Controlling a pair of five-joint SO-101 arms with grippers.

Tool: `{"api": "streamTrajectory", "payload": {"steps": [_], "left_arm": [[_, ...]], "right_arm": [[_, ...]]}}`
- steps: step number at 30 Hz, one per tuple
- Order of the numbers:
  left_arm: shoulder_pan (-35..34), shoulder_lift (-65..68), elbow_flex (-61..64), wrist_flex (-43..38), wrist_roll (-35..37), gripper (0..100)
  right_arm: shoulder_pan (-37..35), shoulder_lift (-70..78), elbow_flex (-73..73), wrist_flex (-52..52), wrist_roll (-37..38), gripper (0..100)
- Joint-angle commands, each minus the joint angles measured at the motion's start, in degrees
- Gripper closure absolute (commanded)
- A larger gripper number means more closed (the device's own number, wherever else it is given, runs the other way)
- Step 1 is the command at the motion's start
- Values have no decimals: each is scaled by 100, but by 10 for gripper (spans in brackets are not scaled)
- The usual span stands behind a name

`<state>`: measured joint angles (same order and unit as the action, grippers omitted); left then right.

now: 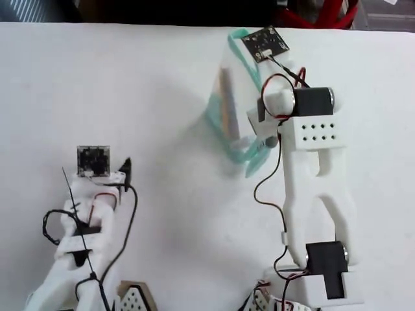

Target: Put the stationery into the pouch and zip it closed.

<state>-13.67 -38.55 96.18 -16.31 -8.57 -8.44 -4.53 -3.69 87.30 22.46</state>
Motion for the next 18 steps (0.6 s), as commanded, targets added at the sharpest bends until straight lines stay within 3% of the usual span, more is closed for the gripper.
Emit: {"api": "streamTrajectory", "payload": {"steps": [1,12,18], "left_arm": [[699,-110,-18,-62,-35,735],[2510,-101,-18,-62,-18,735],[2967,-101,-18,-62,-35,735]], "right_arm": [[-48,40,26,145,-26,980],[-233,40,26,154,-721,980],[-347,40,62,268,-730,980]]}}
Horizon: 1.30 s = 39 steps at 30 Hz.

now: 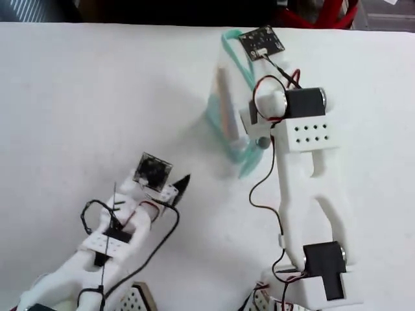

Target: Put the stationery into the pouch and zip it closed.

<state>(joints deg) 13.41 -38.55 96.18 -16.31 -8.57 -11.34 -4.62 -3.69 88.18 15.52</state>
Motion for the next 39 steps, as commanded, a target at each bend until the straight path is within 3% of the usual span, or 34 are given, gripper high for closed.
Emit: {"api": "streamTrajectory", "payload": {"steps": [1,7,15,21,25,31,35,39], "left_arm": [[242,-101,-18,-62,-18,735],[426,-101,-18,-53,-44,734],[-585,-224,-413,-484,-9,734],[-760,-1710,-387,-343,-35,735],[-725,-3530,-580,1073,-141,734],[-673,-6668,-1345,4176,-1327,735],[-611,-6378,-1934,5705,-2145,736],[-602,-6334,-1996,6251,-2365,736]], "right_arm": [[-57,48,62,180,-35,980],[-84,48,62,145,-132,980],[-84,57,70,154,-185,980],[-92,66,70,145,-176,980],[-92,57,273,66,-167,980],[-92,57,598,-242,-167,980],[-92,57,624,-251,-185,980],[-92,57,633,-224,-185,980]]}}
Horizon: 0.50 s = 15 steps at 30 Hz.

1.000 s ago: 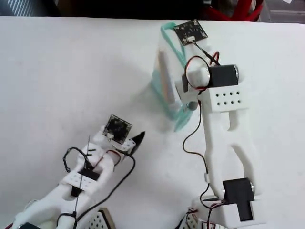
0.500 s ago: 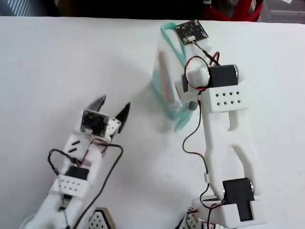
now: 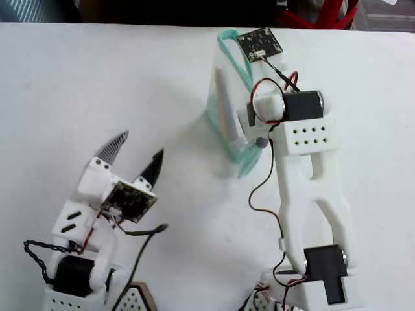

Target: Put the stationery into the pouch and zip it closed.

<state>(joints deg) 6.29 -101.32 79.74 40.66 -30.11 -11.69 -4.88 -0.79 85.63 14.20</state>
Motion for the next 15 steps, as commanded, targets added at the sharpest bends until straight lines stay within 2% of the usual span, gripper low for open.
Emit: {"api": "streamTrajectory", "payload": {"steps": [1,4,11,15], "left_arm": [[101,-136,-352,580,-229,736],[-163,-365,-659,1248,-220,736],[-163,-347,-2541,2778,-255,736],[-22,-347,-2611,3631,-211,734]], "right_arm": [[-48,84,343,31,-53,980],[-22,84,448,22,-53,980],[-57,84,571,-13,-53,980],[-57,84,571,-75,-53,980]]}}
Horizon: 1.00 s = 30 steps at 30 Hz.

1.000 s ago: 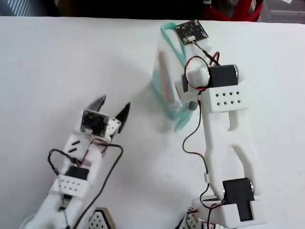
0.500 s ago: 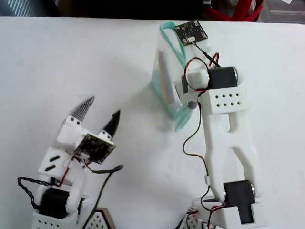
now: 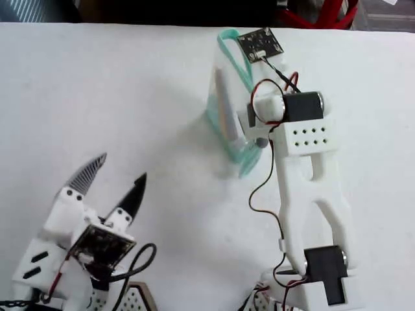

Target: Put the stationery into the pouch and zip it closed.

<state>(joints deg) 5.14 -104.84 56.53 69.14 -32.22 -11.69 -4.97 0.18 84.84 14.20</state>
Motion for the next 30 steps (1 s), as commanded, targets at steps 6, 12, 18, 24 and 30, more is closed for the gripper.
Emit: {"api": "streamTrajectory", "payload": {"steps": [6,12,18,24,30], "left_arm": [[127,4,853,308,97,735],[-119,22,2426,-3024,2163,736],[40,31,3332,-4492,3244,736],[778,75,3103,-4844,3244,736],[936,2035,1934,-5213,3648,736]], "right_arm": [[-57,92,484,13,-53,980],[-66,4,448,13,-888,980],[-145,-567,448,-101,-2110,981],[-1024,-1121,448,-180,-3182,981],[-1226,-1226,457,-207,-3332,981]]}}
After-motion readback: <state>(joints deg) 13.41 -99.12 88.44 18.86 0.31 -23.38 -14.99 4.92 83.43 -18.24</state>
